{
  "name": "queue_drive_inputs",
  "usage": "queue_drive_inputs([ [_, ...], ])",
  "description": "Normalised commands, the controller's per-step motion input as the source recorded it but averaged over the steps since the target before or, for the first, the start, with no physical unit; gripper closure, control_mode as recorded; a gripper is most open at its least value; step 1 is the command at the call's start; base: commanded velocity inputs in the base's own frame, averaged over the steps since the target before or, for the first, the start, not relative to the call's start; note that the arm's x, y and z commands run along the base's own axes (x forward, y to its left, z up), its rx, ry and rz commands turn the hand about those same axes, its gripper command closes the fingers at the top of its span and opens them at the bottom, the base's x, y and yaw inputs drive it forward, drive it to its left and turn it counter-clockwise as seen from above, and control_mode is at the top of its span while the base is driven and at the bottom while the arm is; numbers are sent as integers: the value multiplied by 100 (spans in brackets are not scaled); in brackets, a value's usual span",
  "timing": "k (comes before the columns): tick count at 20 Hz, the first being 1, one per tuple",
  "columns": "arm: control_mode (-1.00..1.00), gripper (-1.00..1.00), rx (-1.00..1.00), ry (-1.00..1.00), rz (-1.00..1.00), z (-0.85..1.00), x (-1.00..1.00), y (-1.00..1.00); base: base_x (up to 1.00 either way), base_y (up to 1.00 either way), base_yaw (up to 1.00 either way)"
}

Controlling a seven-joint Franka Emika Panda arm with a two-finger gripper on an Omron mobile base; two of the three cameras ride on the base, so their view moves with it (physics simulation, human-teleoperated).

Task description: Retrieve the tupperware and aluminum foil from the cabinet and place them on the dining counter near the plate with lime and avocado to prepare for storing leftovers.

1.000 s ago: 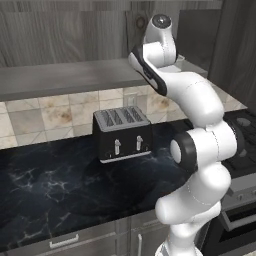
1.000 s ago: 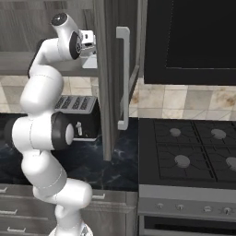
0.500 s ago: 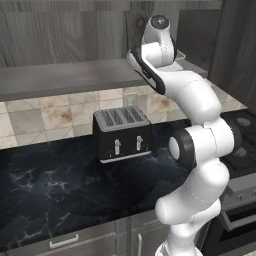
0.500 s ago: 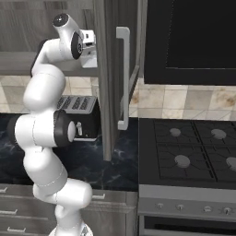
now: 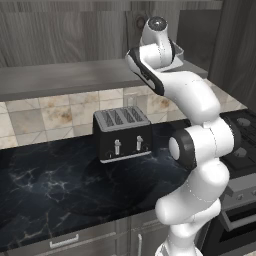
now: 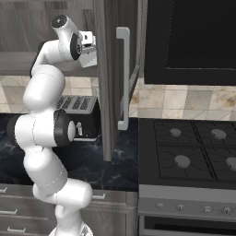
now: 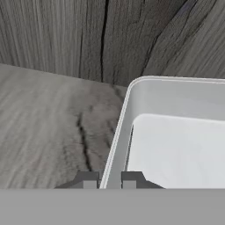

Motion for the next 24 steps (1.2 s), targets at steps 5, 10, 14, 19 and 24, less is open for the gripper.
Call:
queue_drive_inputs([
  [5, -100, 100, -1, 0, -6, -37, -20, 0, 0, 0, 0],
  [10, -100, 100, -1, -1, -4, -7, -62, 8, 0, 0, 0],
  [14, -100, 100, -5, 0, -2, 0, -80, 21, 0, 0, 0],
  [19, -100, 100, -7, 0, 0, 0, -97, 35, 0, 0, 0],
  [24, -100, 100, -3, 0, 0, 0, -100, 29, 0, 0, 0],
])
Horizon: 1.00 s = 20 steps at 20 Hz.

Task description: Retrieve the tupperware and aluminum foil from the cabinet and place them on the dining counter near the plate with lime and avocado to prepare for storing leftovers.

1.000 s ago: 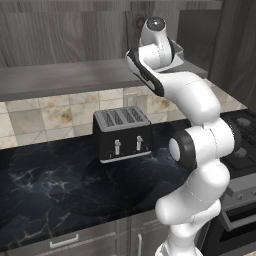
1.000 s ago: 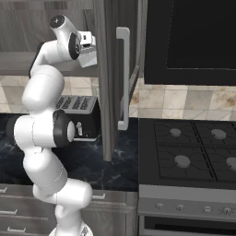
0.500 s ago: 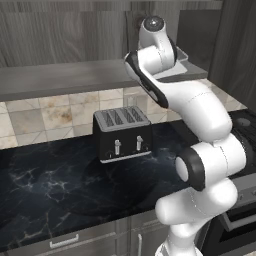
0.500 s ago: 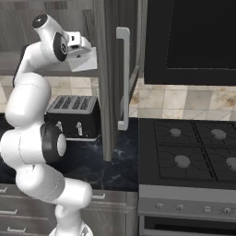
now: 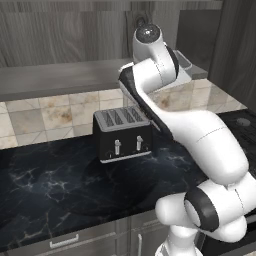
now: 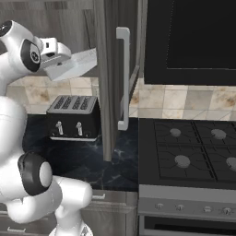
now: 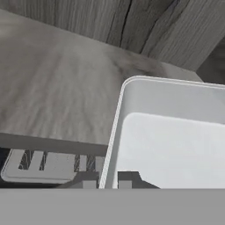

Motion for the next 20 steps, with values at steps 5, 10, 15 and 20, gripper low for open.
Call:
queue_drive_inputs([
  [5, -100, 100, 0, 0, -1, 0, -100, 1, 0, 0, 0],
  [10, -100, 100, 3, 1, 0, -14, -100, 0, 0, 0, 0],
  [15, -100, 100, 1, 13, 0, -31, -100, 0, 0, 0, 0],
  [20, -100, 100, 1, 19, 2, -27, -84, -3, 0, 0, 0],
])
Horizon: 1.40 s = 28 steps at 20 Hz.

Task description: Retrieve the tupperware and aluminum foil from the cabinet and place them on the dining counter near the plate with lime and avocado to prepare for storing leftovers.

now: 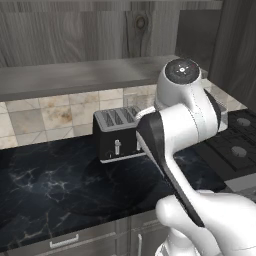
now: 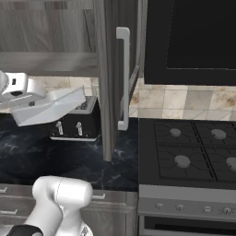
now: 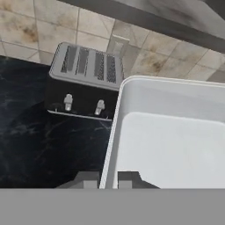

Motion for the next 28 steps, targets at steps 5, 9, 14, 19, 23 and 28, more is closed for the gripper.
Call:
queue_drive_inputs([
  [5, -100, 100, 8, 13, 4, -17, -43, -32, 0, 0, 0],
  [9, -100, 100, 13, 6, 8, -10, -7, -48, 0, 0, 0],
  [14, -100, 100, 11, 7, 17, -20, 0, -23, 0, 0, 0],
  [19, 100, 100, 0, 0, 0, 0, 0, 0, -22, 4, 30],
  [23, 100, 100, 0, 0, 0, 0, 0, 0, -61, 24, 40],
  [28, 100, 100, 0, 0, 0, 0, 0, 0, -96, 27, 37],
])
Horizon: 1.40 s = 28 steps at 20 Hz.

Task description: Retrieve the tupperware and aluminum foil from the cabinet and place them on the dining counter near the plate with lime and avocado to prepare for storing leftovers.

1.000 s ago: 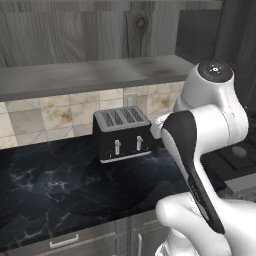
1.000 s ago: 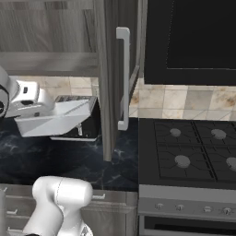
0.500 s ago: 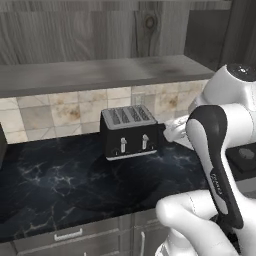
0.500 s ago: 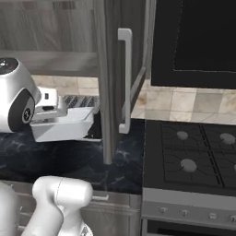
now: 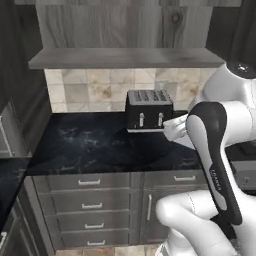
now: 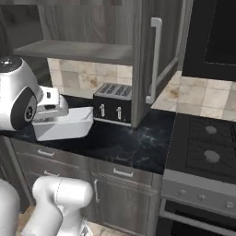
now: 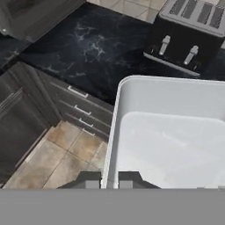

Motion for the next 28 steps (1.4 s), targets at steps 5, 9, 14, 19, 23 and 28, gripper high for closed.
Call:
queue_drive_inputs([
  [5, 100, 100, 0, 0, 0, 0, 0, 0, -100, 35, 31],
  [9, 100, 100, 0, 0, 0, 0, 0, 0, -99, 51, 43],
  [14, 100, 100, 0, 0, 0, 0, 0, 0, -66, 68, 69],
  [19, 100, 100, 0, 0, 0, 0, 0, 0, -26, 63, 91],
  [23, 100, 100, 0, 0, 0, 0, 0, 0, -16, 47, 98],
  [28, 100, 100, 0, 0, 0, 0, 0, 0, -13, 40, 100],
])
